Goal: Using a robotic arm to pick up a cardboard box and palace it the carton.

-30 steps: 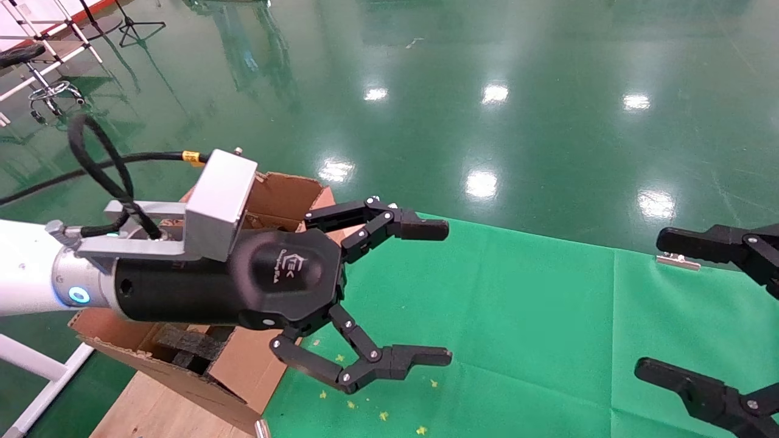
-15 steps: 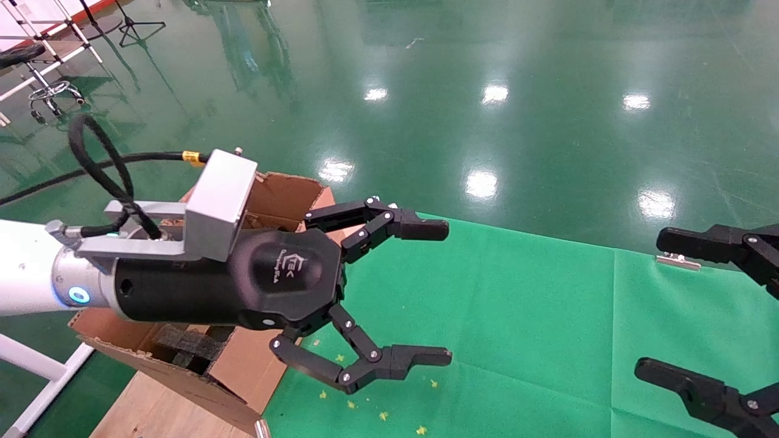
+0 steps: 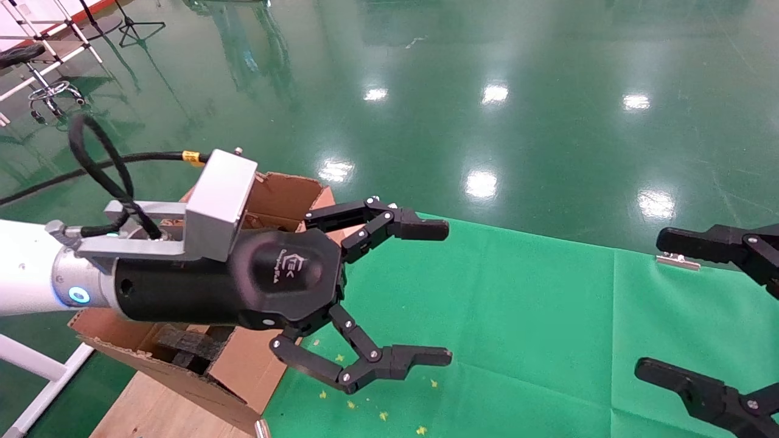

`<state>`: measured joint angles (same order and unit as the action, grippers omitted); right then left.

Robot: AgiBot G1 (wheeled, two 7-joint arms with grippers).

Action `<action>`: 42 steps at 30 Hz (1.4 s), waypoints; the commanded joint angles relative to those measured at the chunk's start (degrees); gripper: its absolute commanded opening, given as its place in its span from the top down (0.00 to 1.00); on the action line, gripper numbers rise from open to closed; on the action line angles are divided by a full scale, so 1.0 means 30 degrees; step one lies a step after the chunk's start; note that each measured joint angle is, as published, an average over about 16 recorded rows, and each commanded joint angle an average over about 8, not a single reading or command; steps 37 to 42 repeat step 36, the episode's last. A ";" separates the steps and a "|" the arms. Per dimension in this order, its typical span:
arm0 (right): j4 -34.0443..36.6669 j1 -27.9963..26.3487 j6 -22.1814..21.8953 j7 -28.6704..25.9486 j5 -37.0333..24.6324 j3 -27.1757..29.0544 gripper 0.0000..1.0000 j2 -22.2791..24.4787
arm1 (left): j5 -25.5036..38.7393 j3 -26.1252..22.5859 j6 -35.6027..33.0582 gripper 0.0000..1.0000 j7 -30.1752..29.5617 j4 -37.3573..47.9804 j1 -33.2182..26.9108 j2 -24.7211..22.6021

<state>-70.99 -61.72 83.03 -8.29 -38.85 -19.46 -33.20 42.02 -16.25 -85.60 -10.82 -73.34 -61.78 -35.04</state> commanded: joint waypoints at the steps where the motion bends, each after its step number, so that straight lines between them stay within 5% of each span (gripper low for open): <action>1: 0.0000 0.0000 0.0000 0.0000 0.0000 0.0000 0.00 0.0000 | 0.0000 0.0000 0.0000 0.00 0.0000 0.0000 0.0000 0.0000; 42: 0.0000 0.0000 0.0000 0.0000 0.0000 0.0000 0.00 0.0000 | -0.0004 -0.0001 0.0000 0.00 0.0000 0.0000 0.0000 0.0000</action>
